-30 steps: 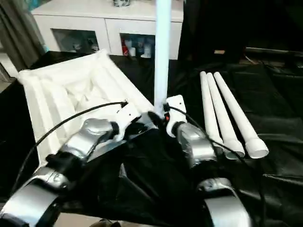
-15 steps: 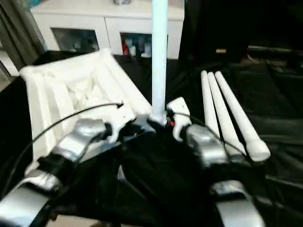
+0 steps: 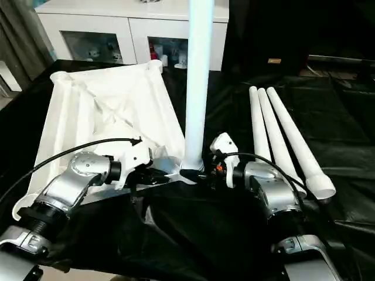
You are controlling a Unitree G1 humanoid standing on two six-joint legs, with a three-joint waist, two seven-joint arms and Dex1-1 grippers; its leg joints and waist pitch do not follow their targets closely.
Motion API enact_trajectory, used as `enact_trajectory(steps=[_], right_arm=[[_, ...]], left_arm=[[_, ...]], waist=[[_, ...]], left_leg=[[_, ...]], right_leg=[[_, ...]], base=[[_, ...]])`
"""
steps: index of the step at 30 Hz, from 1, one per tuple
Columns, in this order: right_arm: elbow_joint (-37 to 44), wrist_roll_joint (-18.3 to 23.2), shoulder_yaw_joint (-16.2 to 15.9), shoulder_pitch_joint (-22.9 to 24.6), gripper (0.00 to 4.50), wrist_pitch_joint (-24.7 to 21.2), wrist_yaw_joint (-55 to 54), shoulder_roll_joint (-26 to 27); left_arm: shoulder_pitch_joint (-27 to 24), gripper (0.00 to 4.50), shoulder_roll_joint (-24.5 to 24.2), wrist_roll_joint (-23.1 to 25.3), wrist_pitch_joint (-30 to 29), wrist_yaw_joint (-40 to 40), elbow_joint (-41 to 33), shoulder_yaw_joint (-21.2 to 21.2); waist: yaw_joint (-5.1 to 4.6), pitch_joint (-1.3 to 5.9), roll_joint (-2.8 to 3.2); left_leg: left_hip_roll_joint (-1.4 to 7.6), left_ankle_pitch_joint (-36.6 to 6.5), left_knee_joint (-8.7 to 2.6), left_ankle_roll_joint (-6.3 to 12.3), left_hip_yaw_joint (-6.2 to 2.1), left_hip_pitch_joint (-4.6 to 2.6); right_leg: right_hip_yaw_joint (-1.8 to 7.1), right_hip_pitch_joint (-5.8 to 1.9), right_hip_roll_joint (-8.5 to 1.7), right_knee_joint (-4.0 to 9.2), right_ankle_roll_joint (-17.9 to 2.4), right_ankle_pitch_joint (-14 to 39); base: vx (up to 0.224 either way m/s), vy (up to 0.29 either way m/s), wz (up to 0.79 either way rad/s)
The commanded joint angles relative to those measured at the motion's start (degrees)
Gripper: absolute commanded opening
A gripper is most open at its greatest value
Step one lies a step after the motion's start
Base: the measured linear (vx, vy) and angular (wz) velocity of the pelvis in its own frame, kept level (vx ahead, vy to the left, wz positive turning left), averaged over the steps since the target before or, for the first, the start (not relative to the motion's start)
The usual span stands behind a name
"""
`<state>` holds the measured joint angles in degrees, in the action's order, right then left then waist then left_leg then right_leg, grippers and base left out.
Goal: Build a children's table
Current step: Rotate leg to tighten
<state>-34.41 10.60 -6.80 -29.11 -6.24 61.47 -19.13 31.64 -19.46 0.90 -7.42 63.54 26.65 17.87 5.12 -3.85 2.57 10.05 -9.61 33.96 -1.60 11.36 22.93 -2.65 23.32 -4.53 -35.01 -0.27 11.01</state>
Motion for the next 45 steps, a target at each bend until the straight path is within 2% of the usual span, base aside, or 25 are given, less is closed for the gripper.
enact_trajectory(steps=[1,4,7,10,12,13,14,15,17,18,19,20,23,25,26,28,31,33,34,35,36,38,40,43,45], right_arm=[[1.2,0.61,0.99,-0.1,3.05,-0.62,0.85,-0.97],[-0.91,-0.82,1.23,-0.52,3.04,-0.29,-4.06,0.61],[-4.93,-3.38,1.94,-1.7,3.03,1.11,-13.12,2.71],[-9.24,-4.37,4.23,-2.81,3.01,0.71,-25.63,6.89],[-10.28,-4.48,4.92,-2.9,2.93,0.41,-30.35,9.19],[-10.62,-4.65,4.96,-2.88,2.83,0.43,-32.59,10.7],[-10.79,-4.84,4.74,-2.9,2.83,0.64,-34.35,12.32],[-11.07,-4.97,4.53,-3.08,2.79,1.09,-35.28,13.39],[-11.05,-5.5,4.29,-3.29,2.79,1.99,-36.37,13.94],[-11.24,-5.87,4.31,-3.72,2.79,3.76,-37.23,14.46],[-10.81,-4.76,5.27,-3.74,2.79,4.3,-36.55,14.55],[-10.74,-4.41,5.57,-3.76,3.11,4.4,-36.31,14.55],[-7.92,-1.72,8.34,-3.1,3.46,4.3,-34.65,13.33],[-1.18,-0.8,7.98,-0.11,3.53,2.42,-30.65,9.98],[-1.18,-0.8,7.98,-0.11,3.53,2.42,-30.65,9.98],[4.59,-0.08,7.04,3.18,3.53,0.76,-26.48,6.78],[12.48,1.41,6.39,8.37,3.53,-1.11,-19.72,1.67],[15.36,2.3,6.78,10.4,3.61,-2.02,-17.43,-0.4],[16.69,2.76,7.0,11.33,3.61,-2.44,-16.42,-1.37],[18.18,3.48,7.22,12.24,3.61,-3.28,-15.65,-2.16],[20.29,4.54,7.54,13.43,3.61,-4.52,-14.83,-3.04],[23.23,6.08,7.86,15.01,3.61,-6.46,-13.7,-3.94],[24.85,6.62,7.27,16.05,3.61,-7.58,-13.35,-4.03],[25.37,6.22,6.57,16.44,3.61,-8.01,-13.87,-3.66],[23.85,3.5,5.26,15.7,3.61,-8.58,-17.54,-1.52]], left_arm=[[-0.97,0.0,-0.7,-0.72,-0.17,3.09,-1.29,0.85],[0.05,0.0,1.22,-0.17,-1.15,-0.59,0.25,0.39],[2.14,0.0,3.77,1.22,-0.93,-6.52,3.93,-0.53],[5.73,0.0,7.8,3.12,-1.19,-14.99,9.77,-1.35],[7.39,0.0,10.13,3.49,-1.89,-18.75,12.06,-1.74],[8.33,0.0,11.58,3.63,-2.28,-20.6,13.22,-1.87],[9.15,0.0,13.04,3.7,-2.42,-21.65,14.1,-1.74],[9.69,0.0,13.99,3.78,-2.06,-21.8,14.74,-1.5],[9.94,0.0,14.58,3.86,-1.69,-21.48,14.96,-1.15],[10.43,0.0,15.36,4.03,-0.33,-20.87,15.63,-0.57],[10.61,0.0,15.48,4.3,0.24,-20.45,15.9,-0.16],[10.69,0.0,15.51,4.38,0.39,-20.37,16.04,-0.08],[11.2,0.0,15.94,4.54,2.08,-19.7,17.3,0.17],[11.6,0.0,16.46,4.53,4.07,-19.3,18.46,-0.12],[11.6,0.0,16.46,4.53,4.07,-19.3,18.46,-0.12],[11.56,0.0,16.67,4.61,5.12,-19.93,18.57,-0.46],[11.37,0.0,17.18,3.25,6.91,-21.36,18.04,-2.42],[11.1,0.44,16.97,1.7,6.38,-20.88,16.58,-3.86],[10.92,0.44,16.74,1.05,6.2,-20.89,15.72,-4.55],[10.75,0.55,16.4,0.58,6.14,-21.3,14.89,-5.26],[10.51,0.75,15.68,0.15,5.89,-22.43,13.39,-6.43],[9.87,0.89,14.19,-0.43,4.7,-24.42,10.13,-8.59],[8.48,1.03,12.08,-0.16,2.68,-24.71,6.36,-9.42],[7.38,1.32,10.44,0.52,0.85,-25.36,3.77,-10.1],[5.18,1.47,6.27,3.26,-3.31,-28.7,-0.61,-12.11]], waist=[[0.05,4.35,-0.74],[0.01,4.46,-0.8],[-0.16,4.28,-0.86],[-0.54,3.81,-0.9],[-0.68,3.74,-0.77],[-0.62,3.7,-0.85],[-0.71,3.65,-0.83],[-0.58,3.75,-0.53],[-0.48,3.82,-0.69],[-0.39,3.92,-0.3],[-0.47,3.91,-0.48],[-0.43,3.91,-0.51],[-0.25,4.08,-0.4],[0.51,4.23,-0.62],[0.52,4.23,-0.8],[0.95,4.58,-0.91],[1.92,4.93,-0.97],[1.93,5.03,-0.95],[1.84,5.0,-1.07],[1.96,5.15,-1.01],[1.78,5.01,-0.61],[1.45,4.72,-1.05],[0.88,4.48,-0.85],[0.4,4.39,-0.76],[0.06,4.41,-0.59]], left_leg=[[3.4,-9.69,-3.7,4.39,-1.38,-1.48],[3.27,-8.47,-3.48,4.93,-1.26,-1.44],[3.17,-9.73,-3.59,4.25,-1.28,-1.46],[3.08,-14.53,-4.13,0.87,-1.5,-2.05],[3.02,-16.79,-4.41,0.0,-1.75,-2.11],[3.03,-18.29,-4.49,-0.45,-1.82,-2.42],[3.02,-18.84,-4.5,-0.49,-1.77,-2.53],[3.05,-19.64,-4.56,-0.99,-1.87,-2.73],[3.05,-19.39,-4.71,-0.89,-2.01,-2.45],[3.03,-19.33,-4.62,-0.8,-1.99,-2.44],[2.97,-19.21,-4.67,-0.66,-1.92,-2.35],[2.94,-19.31,-4.66,-0.48,-1.91,-2.38],[2.99,-18.86,-4.6,0.07,-1.88,-2.36],[3.15,-17.83,-4.35,1.27,-1.59,-2.85],[3.06,-17.1,-4.23,1.75,-1.41,-2.74],[3.06,-12.23,-3.93,3.74,-1.33,-1.95],[3.14,-9.13,-3.31,6.48,-1.08,-2.06],[2.96,-7.78,-3.23,7.72,-1.24,-1.16],[2.78,-8.2,-3.09,8.01,-1.19,-0.98],[2.89,-8.34,-3.02,8.08,-1.27,-1.0],[3.07,-9.32,-3.19,7.87,-1.33,-1.06],[3.28,-11.14,-3.55,7.32,-1.48,-0.94],[3.16,-13.1,-3.79,6.43,-1.55,-0.98],[3.08,-14.43,-3.95,4.97,-1.57,-1.2],[3.15,-14.09,-4.1,4.13,-1.7,-1.06]], right_leg=[[2.12,-2.69,-3.97,3.56,-15.39,6.39],[2.09,-2.67,-3.94,3.47,-15.8,4.85],[2.14,-2.5,-4.02,3.84,-15.39,7.71],[2.28,-2.1,-4.13,4.96,-12.8,17.38],[2.23,-2.26,-4.29,5.29,-11.41,20.94],[2.25,-2.07,-4.32,5.62,-10.69,22.53],[2.4,-1.81,-4.3,5.73,-10.53,23.0],[2.4,-1.81,-4.3,5.91,-10.42,22.95],[2.36,-2.14,-4.33,5.71,-10.43,21.73],[2.45,-2.05,-4.39,5.61,-10.51,20.75],[2.41,-2.07,-4.28,5.63,-10.62,19.87],[2.44,-2.11,-4.28,5.69,-10.68,19.69],[2.45,-2.26,-4.28,5.49,-11.19,17.91],[2.57,-2.07,-4.15,5.61,-10.92,16.02],[2.62,-2.13,-4.04,5.52,-11.12,14.72],[2.38,-2.7,-4.25,4.74,-11.93,10.28],[2.29,-2.65,-4.16,4.33,-12.03,5.71],[1.99,-3.11,-4.39,4.01,-12.05,4.89],[1.82,-3.13,-4.43,4.21,-11.81,6.49],[1.79,-3.15,-4.65,4.22,-12.14,6.85],[1.67,-2.86,-4.43,4.47,-12.51,8.47],[1.58,-2.88,-4.26,4.55,-12.29,10.25],[1.54,-2.71,-4.34,4.95,-11.21,14.24],[1.58,-2.44,-4.23,5.31,-10.03,17.67],[1.63,-2.38,-4.16,5.14,-9.9,17.01]], base=[[0.0,0.0,0.0],[0.0,0.0,0.0],[0.0,0.0,0.0],[0.0,0.0,0.0],[0.0,0.0,0.0],[0.0,0.0,0.0],[0.0,0.0,0.0],[0.0,0.0,0.0],[0.0,0.0,0.0],[0.0,0.0,0.0],[0.0,0.0,0.0],[0.0,0.0,0.0],[0.0,0.0,0.0],[0.0,0.0,0.0],[0.0,0.0,0.0],[0.0,0.0,0.0],[0.0,0.0,0.0],[0.0,0.0,0.0],[0.0,0.0,0.0],[0.0,0.0,0.0],[0.0,0.0,0.0],[0.0,0.0,0.0],[0.0,0.0,0.0],[0.0,0.0,0.0],[0.0,0.0,0.0]])
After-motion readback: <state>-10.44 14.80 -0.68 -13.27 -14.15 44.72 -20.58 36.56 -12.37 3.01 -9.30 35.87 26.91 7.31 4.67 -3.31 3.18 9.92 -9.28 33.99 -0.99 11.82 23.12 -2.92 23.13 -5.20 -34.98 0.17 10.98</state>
